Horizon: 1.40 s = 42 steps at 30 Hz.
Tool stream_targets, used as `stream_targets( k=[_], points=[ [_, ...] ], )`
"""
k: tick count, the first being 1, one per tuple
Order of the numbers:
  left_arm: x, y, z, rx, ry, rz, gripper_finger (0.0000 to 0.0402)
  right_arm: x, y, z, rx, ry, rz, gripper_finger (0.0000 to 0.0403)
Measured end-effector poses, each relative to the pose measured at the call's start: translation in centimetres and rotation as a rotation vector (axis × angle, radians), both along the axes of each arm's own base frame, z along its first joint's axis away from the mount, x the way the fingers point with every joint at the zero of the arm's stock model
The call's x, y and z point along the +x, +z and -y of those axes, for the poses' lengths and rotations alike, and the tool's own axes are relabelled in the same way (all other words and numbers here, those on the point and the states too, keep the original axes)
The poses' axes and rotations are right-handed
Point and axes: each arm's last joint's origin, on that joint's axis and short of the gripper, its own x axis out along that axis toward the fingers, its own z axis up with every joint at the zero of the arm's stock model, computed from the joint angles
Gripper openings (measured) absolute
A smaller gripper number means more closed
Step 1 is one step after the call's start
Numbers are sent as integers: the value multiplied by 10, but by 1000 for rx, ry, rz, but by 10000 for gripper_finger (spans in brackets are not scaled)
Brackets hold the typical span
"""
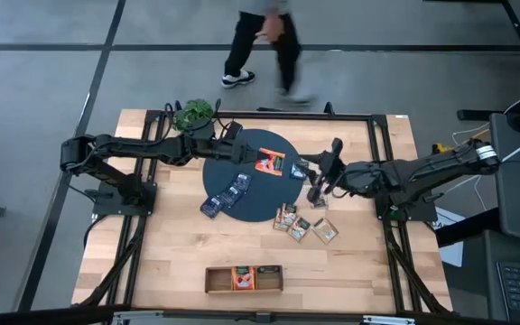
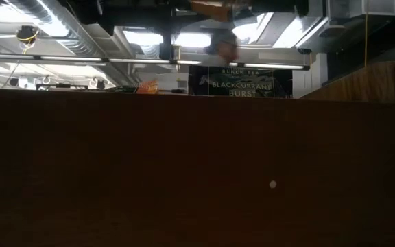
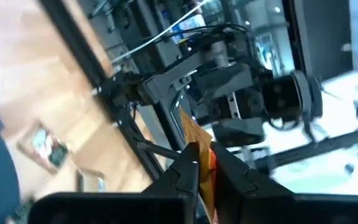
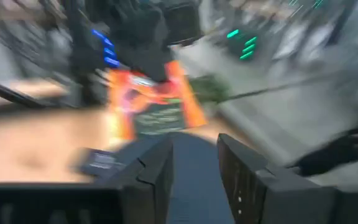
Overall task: Pick & Place Tea
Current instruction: Put the orange tea bag into the middle section of the wooden organizer
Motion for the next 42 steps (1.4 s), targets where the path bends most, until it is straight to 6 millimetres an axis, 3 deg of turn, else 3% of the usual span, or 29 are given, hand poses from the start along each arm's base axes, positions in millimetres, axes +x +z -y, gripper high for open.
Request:
stream_targets(
  k=[4,8,15,30,42],
  points=[
    [1,3,5,219,-11,49,18,-3,4,6,329,78,115,141],
    [3,12,15,477,8,151,18,0,4,12,542,120,160,142],
    [6,16,37,824,43,215,18,3,12,19,610,179,245,142],
    [6,21,41,867,97,246,20,9,13,27,626,235,260,134],
    [6,17,40,863,85,209,21,16,13,32,569,260,278,23]
  ],
)
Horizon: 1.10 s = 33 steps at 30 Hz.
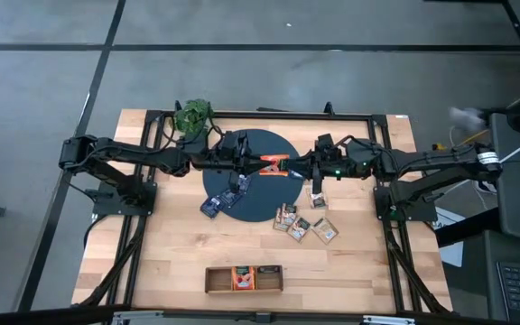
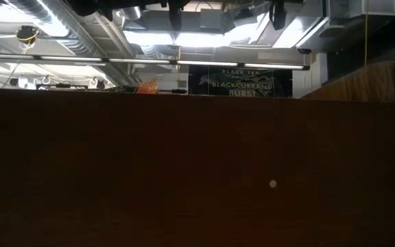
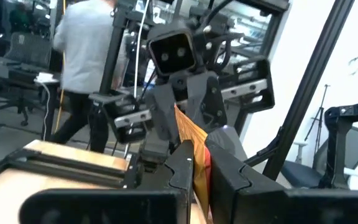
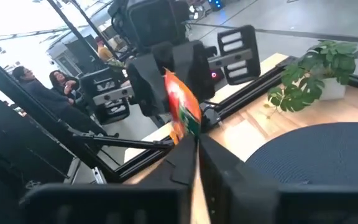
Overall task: Pick & Place Tea
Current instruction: Put the orange tea bag into the middle section of the wooden organizer
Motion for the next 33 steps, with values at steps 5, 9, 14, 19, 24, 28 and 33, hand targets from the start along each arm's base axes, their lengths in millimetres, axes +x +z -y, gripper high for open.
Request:
stream_targets(
  k=[5,9,14,19,24,28,33],
  points=[
    [1,-3,0,-35,8,-36,26,0,1,-1,-13,40,8,8],
    [1,-5,0,-51,5,-49,40,0,0,-1,-7,42,-3,4],
    [-1,-8,0,-47,-74,-106,49,-1,-6,-2,70,59,-55,3],
    [-9,-12,-10,-141,-137,-223,50,-1,-12,-10,165,127,-113,2],
    [-18,-16,-15,-224,-124,-328,47,5,-22,-21,256,222,-175,2],
    [-23,-21,-13,-260,-120,-413,47,19,-30,-33,309,291,-288,1],
    [-25,-27,-8,-304,-204,-493,48,44,-27,-50,279,397,-435,1]
  ],
)
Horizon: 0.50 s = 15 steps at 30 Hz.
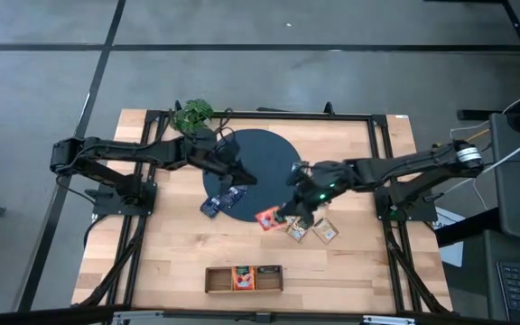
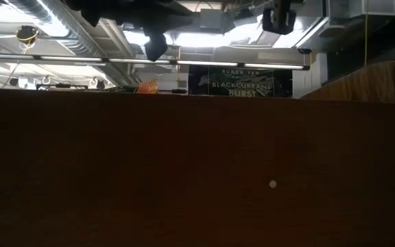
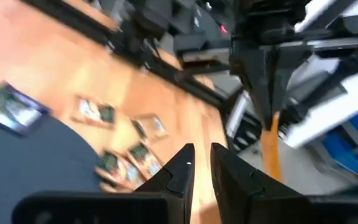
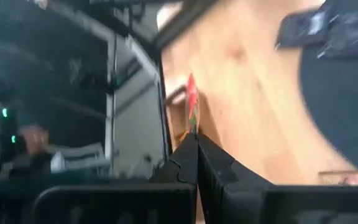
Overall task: Pick & Place Tea
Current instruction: Put the orange tea bag into the middle section of the wooden organizer
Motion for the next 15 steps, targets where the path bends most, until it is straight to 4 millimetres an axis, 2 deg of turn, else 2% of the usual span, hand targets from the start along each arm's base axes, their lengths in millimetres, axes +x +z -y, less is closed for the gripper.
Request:
stream_targets(
  k=[5,10,15],
  points=[
    [-4,-8,3,-61,-80,-100,49,29,8,-16,-20,136,-90,1],
    [-12,-22,4,-98,-82,-263,49,60,15,-33,-27,225,-116,1],
    [-22,-35,5,-76,-83,-417,47,89,8,-50,-11,297,-163,0]
  ],
)
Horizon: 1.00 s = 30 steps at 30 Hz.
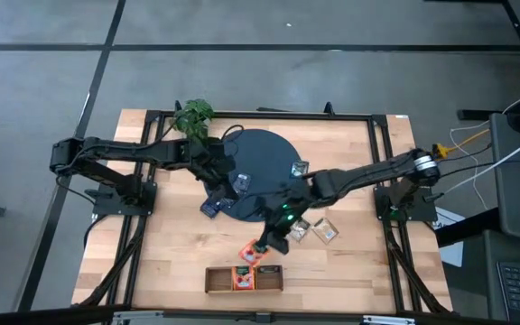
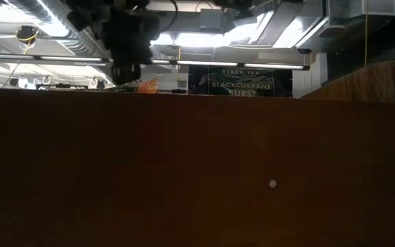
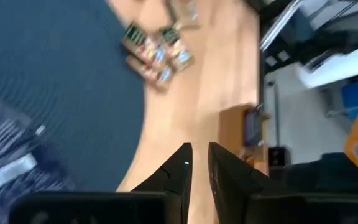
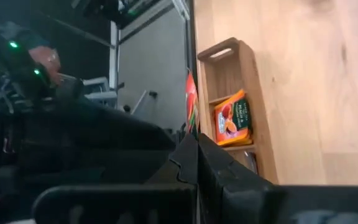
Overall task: Pick & Place Tea
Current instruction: Put the orange tea bag into the middle section of the wooden organizer
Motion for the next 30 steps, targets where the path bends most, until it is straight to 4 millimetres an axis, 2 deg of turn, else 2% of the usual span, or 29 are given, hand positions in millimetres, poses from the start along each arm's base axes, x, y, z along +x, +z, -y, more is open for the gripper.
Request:
stream_targets(
  k=[10,19,24,30],
  points=[
    [-10,-10,9,38,-84,-123,47,41,-48,-34,7,105,-130,1],
    [-12,-12,17,58,-141,-151,47,58,-89,-42,4,125,-211,2],
    [-13,-13,21,58,-154,-154,47,62,-100,-42,-2,127,-220,2],
    [-12,-13,25,59,-173,-154,47,64,-102,-41,-42,136,-191,3]
  ],
)
